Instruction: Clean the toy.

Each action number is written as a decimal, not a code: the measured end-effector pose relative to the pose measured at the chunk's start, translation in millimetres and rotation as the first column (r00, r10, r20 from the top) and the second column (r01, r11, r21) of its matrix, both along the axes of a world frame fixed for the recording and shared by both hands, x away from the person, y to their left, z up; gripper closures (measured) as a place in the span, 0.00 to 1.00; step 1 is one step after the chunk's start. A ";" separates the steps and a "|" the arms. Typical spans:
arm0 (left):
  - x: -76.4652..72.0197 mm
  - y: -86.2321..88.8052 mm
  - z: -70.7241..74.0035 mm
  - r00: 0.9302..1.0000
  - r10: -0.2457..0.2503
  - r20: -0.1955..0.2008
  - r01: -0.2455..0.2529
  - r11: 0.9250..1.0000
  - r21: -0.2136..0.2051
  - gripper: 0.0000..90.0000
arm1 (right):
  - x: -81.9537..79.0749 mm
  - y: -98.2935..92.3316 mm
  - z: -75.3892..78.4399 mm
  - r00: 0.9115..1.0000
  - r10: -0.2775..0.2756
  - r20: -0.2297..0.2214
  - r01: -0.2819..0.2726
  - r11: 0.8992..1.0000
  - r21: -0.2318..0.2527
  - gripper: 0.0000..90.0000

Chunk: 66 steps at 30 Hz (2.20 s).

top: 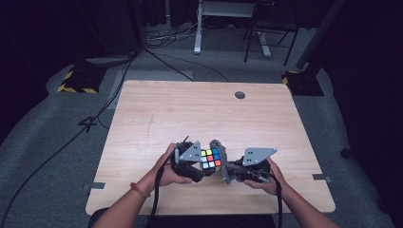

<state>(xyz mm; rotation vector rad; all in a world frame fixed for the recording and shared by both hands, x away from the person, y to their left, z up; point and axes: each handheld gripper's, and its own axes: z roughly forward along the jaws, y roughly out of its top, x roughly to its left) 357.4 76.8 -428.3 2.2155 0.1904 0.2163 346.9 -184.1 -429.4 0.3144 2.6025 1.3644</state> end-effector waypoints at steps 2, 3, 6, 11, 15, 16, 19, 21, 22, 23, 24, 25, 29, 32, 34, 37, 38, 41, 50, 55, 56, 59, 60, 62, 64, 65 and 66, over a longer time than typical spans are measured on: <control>-0.8 -1.5 -1.2 1.000 -0.009 0.005 0.009 1.000 0.015 0.37 | -1.9 -1.4 4.8 1.000 0.000 0.019 -0.001 1.000 0.026 0.87; -1.2 -2.1 -1.4 1.000 -0.011 0.005 0.011 1.000 0.014 0.37 | -3.1 -1.6 6.5 1.000 0.001 0.028 -0.001 1.000 0.031 0.87; -2.1 -4.0 -1.9 1.000 -0.020 0.001 0.020 1.000 0.020 0.37 | -4.7 -3.3 10.1 0.999 0.004 0.044 -0.006 0.998 0.056 0.87; -6.2 -14.7 -8.8 0.999 -0.034 0.021 0.032 0.995 0.099 0.37 | -6.7 -2.3 14.0 0.998 0.002 0.063 -0.007 0.997 0.076 0.87; -7.4 -20.1 -11.2 0.999 -0.030 0.031 0.026 0.993 0.115 0.37 | -8.9 0.1 13.5 0.998 0.005 0.070 -0.010 0.998 0.066 0.87; -7.1 -19.8 -10.9 0.999 -0.030 0.028 0.026 0.994 0.110 0.37 | -9.3 0.3 13.8 0.997 0.001 0.080 -0.006 0.998 0.058 0.86; -7.3 -18.9 -9.6 0.999 -0.020 0.040 0.015 0.994 0.110 0.37 | -8.0 0.2 13.5 0.997 -0.009 0.075 0.006 0.999 0.052 0.87; -7.3 -16.2 -7.2 0.999 -0.007 0.046 0.002 0.994 0.105 0.37 | -5.3 0.7 10.9 0.998 -0.017 0.061 0.015 0.999 0.032 0.87; -7.1 -14.5 -5.8 0.999 -0.004 0.047 0.000 0.995 0.097 0.37 | -3.5 0.9 8.5 0.998 -0.023 0.057 0.022 1.000 0.013 0.87; -6.7 -11.9 -3.7 0.999 -0.003 0.044 -0.001 0.997 0.081 0.37 | -2.4 0.9 6.2 0.998 -0.029 0.048 0.029 1.000 0.002 0.87; -6.1 -8.6 -1.2 0.999 0.002 0.043 -0.005 0.998 0.066 0.37 | -0.8 0.6 2.9 0.999 -0.032 0.034 0.032 0.999 -0.006 0.87; -5.6 -7.1 0.1 0.999 0.006 0.050 -0.009 0.998 0.060 0.37 | 0.9 0.3 -1.0 0.999 -0.031 0.020 0.031 0.999 -0.015 0.86; -3.8 -1.3 4.3 0.999 0.020 0.050 -0.022 0.999 0.029 0.37 | 4.0 1.3 -7.2 0.999 -0.035 -0.003 0.034 0.998 -0.044 0.87; -4.5 -1.4 3.2 0.998 0.020 0.055 -0.023 0.999 0.046 0.37 | 2.2 2.2 -5.6 1.000 -0.029 0.005 0.029 0.999 -0.046 0.86; -3.3 -1.3 1.6 0.998 0.021 0.051 -0.023 0.998 0.055 0.37 | -1.1 2.5 -3.2 1.000 -0.020 0.010 0.020 0.999 -0.031 0.86; -5.0 -6.8 -3.4 0.998 0.018 0.055 -0.023 0.995 0.094 0.37 | -5.0 1.2 3.4 1.000 0.007 0.026 -0.007 1.000 0.014 0.86; -6.3 -9.3 -4.7 0.998 0.006 0.057 -0.012 0.995 0.100 0.37 | -6.6 1.3 6.6 1.000 0.010 0.025 -0.011 0.999 0.032 0.86; -8.5 -14.0 -6.4 0.999 -0.010 0.051 0.004 0.995 0.104 0.37 | -9.8 2.1 11.0 0.998 -0.001 0.059 -0.001 1.000 0.026 0.86; -12.6 -13.1 -0.7 0.998 -0.025 0.063 0.020 0.997 0.078 0.37 | -0.1 -0.6 4.0 0.998 -0.051 0.040 0.051 0.999 -0.006 0.86; -11.6 -5.6 5.3 0.998 -0.008 0.065 0.006 0.999 0.037 0.37 | 4.8 0.3 -3.6 0.998 -0.057 0.006 0.057 0.998 -0.037 0.86; -11.3 -4.4 6.4 0.998 -0.006 0.063 0.004 1.000 0.027 0.37 | 4.9 0.7 -4.9 0.999 -0.053 0.002 0.053 0.998 -0.045 0.86; -10.1 -0.7 9.6 0.997 0.001 0.074 -0.002 1.000 0.020 0.37 | 4.0 2.3 -6.9 0.999 -0.041 -0.005 0.041 0.998 -0.052 0.86; -9.5 0.6 9.6 0.998 0.003 0.065 -0.004 1.000 0.013 0.37 | 3.6 3.0 -6.9 0.999 -0.037 -0.006 0.036 0.998 -0.051 0.86; -8.6 2.2 9.7 0.998 0.007 0.067 -0.008 1.000 0.012 0.37 | 2.9 4.1 -6.9 1.000 -0.028 -0.013 0.027 0.998 -0.049 0.86; -7.7 2.8 9.4 0.998 0.005 0.062 -0.006 1.000 0.008 0.37 | 2.5 4.7 -7.4 1.000 -0.024 -0.016 0.023 0.998 -0.052 0.86; -7.5 2.8 9.1 0.998 0.007 0.062 -0.008 1.000 0.011 0.37 | 2.5 4.8 -7.7 1.000 -0.023 -0.018 0.022 0.998 -0.051 0.86; -7.4 2.5 8.4 0.998 0.011 0.064 -0.012 1.000 0.014 0.37 | 2.2 4.9 -7.7 1.000 -0.026 -0.014 0.025 0.998 -0.053 0.86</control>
